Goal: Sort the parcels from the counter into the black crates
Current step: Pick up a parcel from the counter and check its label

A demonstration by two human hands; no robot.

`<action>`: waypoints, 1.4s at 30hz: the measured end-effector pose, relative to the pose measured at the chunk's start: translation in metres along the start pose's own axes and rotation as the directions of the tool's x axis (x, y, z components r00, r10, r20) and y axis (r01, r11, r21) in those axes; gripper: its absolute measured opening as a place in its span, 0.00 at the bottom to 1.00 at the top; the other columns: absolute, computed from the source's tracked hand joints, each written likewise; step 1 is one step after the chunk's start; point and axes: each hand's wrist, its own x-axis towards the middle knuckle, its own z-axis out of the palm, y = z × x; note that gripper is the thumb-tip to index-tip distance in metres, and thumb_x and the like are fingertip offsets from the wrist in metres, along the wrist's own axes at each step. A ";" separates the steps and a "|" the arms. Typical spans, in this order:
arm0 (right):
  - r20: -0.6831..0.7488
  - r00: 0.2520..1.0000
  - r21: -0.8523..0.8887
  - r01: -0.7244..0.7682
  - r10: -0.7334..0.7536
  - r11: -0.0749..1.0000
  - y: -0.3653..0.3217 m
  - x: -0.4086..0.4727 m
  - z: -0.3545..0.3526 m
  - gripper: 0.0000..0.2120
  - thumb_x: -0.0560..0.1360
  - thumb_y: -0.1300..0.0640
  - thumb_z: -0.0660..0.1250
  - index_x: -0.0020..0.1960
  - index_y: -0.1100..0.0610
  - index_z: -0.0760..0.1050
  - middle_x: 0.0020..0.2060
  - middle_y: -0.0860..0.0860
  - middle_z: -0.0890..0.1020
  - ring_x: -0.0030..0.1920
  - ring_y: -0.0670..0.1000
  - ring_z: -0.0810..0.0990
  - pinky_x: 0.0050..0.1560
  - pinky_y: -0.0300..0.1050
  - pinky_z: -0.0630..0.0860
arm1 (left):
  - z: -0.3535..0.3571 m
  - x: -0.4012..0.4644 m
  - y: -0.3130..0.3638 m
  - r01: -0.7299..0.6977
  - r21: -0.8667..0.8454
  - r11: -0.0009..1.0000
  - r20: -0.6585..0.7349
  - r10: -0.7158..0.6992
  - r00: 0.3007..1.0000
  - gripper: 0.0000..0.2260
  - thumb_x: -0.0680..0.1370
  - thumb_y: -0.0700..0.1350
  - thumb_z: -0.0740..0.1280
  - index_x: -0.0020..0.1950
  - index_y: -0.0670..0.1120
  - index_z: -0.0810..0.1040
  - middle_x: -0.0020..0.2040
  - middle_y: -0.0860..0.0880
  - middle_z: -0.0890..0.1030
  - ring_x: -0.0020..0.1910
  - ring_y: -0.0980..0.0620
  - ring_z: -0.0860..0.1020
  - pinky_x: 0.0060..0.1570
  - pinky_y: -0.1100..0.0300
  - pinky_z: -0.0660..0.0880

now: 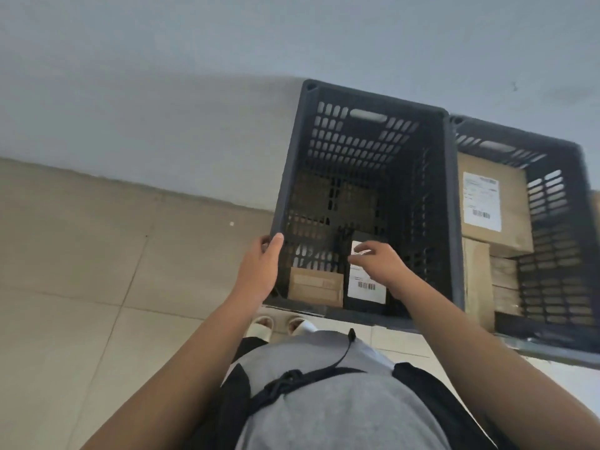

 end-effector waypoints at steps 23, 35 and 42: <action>-0.569 0.743 0.802 0.406 0.353 0.438 0.134 -0.254 -0.064 0.06 0.80 0.63 0.69 0.50 0.59 0.85 0.46 0.61 0.87 0.47 0.58 0.86 0.52 0.53 0.84 | 0.150 -0.168 0.101 -0.494 -0.023 0.869 0.777 0.326 0.538 0.07 0.83 0.44 0.67 0.56 0.55 0.82 0.50 0.60 0.85 0.56 0.58 0.82 0.61 0.59 0.79; -0.515 0.615 0.816 0.564 0.596 0.124 0.350 -0.332 -0.120 0.07 0.80 0.67 0.66 0.48 0.63 0.83 0.41 0.57 0.86 0.43 0.55 0.84 0.51 0.52 0.79 | 0.357 -0.315 0.046 -0.525 0.114 0.844 0.905 0.130 0.404 0.08 0.82 0.39 0.67 0.54 0.49 0.85 0.48 0.52 0.87 0.52 0.51 0.84 0.56 0.57 0.82; -0.481 0.600 0.810 0.584 0.639 0.061 0.437 -0.346 -0.159 0.08 0.80 0.66 0.66 0.48 0.63 0.84 0.40 0.57 0.87 0.43 0.54 0.85 0.51 0.52 0.79 | 0.441 -0.357 0.029 -0.505 0.170 0.846 0.921 0.047 0.387 0.09 0.81 0.37 0.67 0.54 0.47 0.85 0.50 0.49 0.87 0.52 0.48 0.85 0.53 0.56 0.81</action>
